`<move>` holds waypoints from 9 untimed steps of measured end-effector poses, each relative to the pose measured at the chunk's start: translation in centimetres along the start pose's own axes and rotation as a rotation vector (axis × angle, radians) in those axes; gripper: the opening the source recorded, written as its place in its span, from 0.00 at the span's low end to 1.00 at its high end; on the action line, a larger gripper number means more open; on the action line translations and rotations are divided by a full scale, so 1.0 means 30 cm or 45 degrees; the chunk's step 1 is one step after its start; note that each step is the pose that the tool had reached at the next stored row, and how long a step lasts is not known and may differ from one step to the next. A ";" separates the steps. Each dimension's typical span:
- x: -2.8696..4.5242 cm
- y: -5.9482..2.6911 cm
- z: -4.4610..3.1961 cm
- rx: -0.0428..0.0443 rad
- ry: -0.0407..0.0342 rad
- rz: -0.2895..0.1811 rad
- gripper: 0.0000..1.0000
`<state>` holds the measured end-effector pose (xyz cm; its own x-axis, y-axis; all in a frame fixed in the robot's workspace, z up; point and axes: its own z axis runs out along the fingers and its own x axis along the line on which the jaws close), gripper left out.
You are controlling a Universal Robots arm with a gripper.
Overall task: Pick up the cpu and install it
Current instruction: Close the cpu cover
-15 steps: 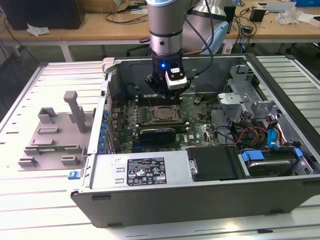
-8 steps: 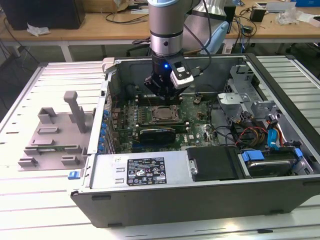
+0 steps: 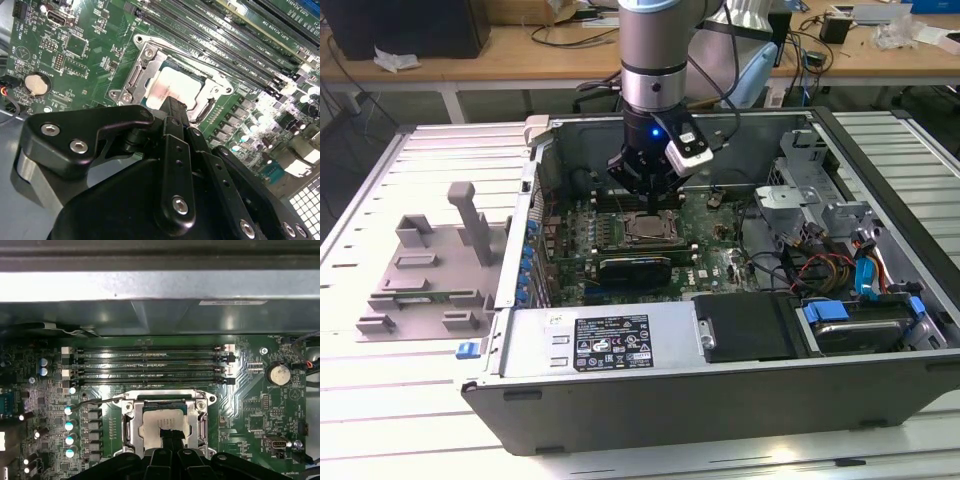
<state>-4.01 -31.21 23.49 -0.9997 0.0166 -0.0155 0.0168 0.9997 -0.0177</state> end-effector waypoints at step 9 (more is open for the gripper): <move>0.000 -0.020 0.007 0.017 0.0014 0.000 0.11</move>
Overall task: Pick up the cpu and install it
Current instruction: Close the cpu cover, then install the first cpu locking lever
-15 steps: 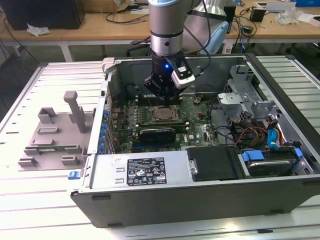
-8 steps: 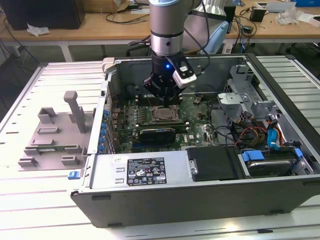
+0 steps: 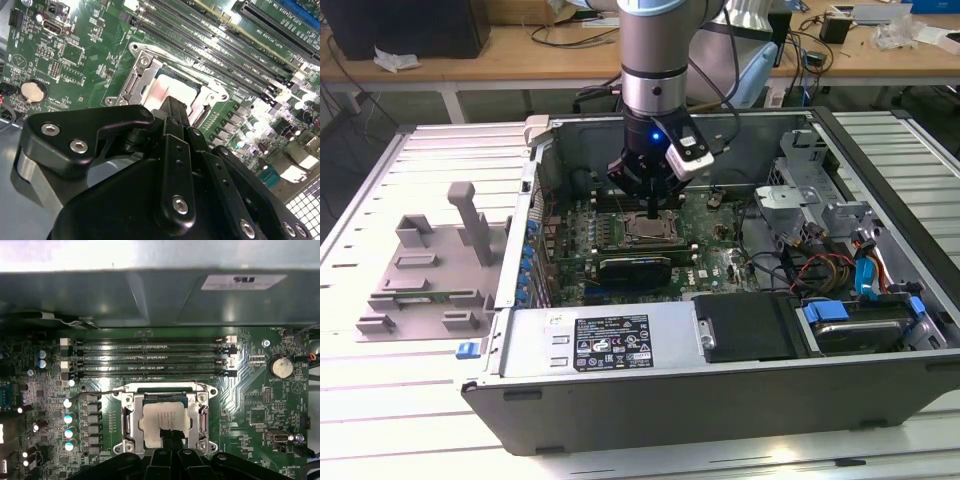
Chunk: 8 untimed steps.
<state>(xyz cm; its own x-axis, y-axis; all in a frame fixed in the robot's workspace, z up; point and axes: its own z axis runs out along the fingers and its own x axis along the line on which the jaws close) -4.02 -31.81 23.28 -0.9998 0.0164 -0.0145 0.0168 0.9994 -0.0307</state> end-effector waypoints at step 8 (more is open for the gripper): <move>0.000 -0.001 0.000 0.000 0.0000 0.000 0.11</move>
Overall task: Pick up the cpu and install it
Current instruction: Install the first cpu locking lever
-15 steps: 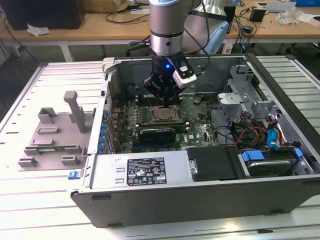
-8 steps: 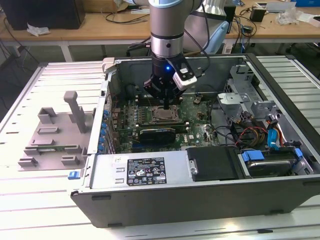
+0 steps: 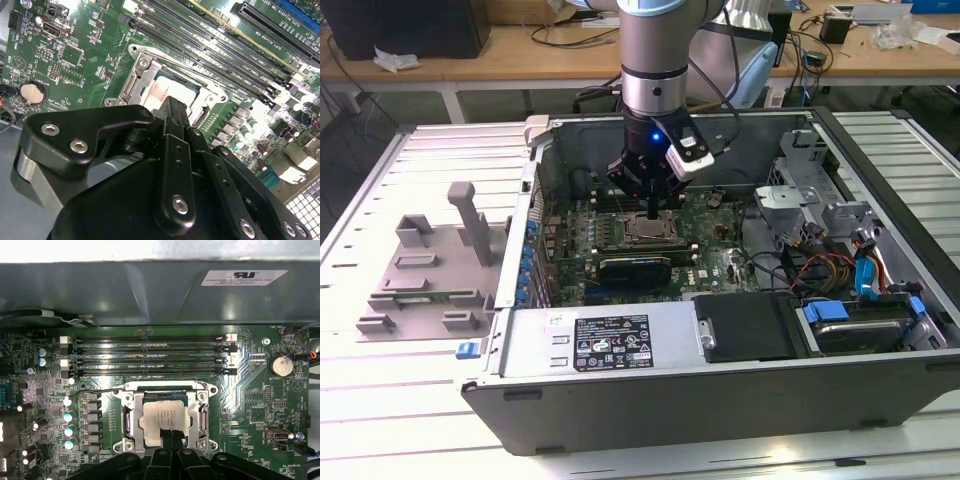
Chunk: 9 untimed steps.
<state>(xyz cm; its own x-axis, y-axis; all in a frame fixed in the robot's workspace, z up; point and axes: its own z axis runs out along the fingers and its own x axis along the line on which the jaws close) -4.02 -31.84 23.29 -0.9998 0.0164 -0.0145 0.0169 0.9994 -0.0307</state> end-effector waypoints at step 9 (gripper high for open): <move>0.009 0.001 0.000 0.000 -0.0010 0.000 0.11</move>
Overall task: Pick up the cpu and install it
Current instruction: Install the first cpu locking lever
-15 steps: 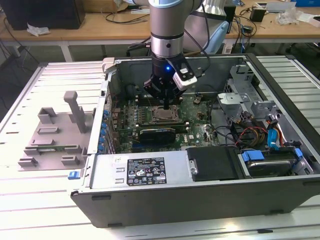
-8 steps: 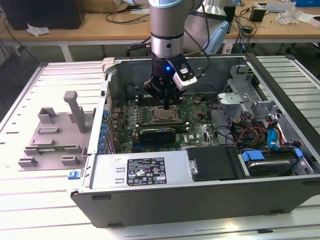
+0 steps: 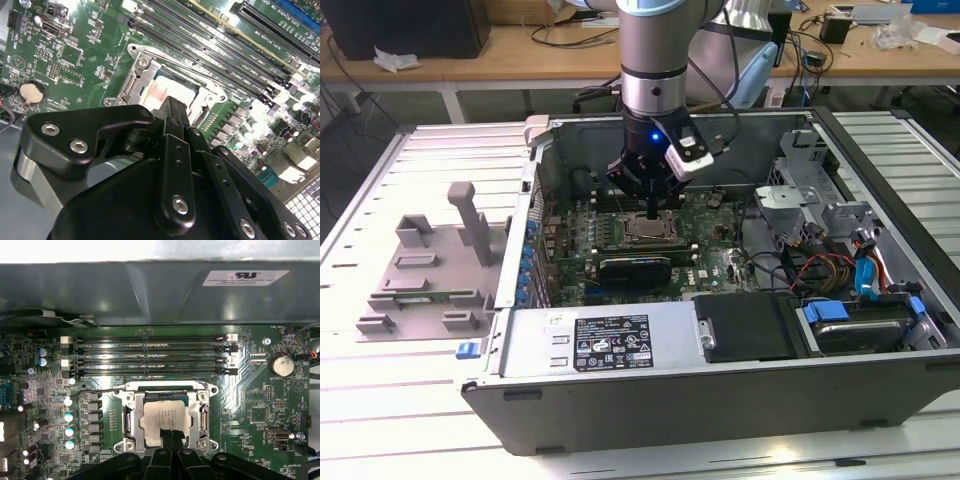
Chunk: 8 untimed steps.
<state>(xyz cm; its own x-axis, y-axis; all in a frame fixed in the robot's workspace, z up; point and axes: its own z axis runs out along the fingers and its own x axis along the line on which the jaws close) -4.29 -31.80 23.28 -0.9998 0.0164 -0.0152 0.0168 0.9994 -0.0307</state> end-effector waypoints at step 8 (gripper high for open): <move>0.069 0.003 -0.001 0.000 -0.0054 0.000 0.11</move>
<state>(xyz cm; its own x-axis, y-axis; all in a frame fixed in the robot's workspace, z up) -6.36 -31.69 23.28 -0.9997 0.0164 -0.0194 0.0170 0.9994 -0.0306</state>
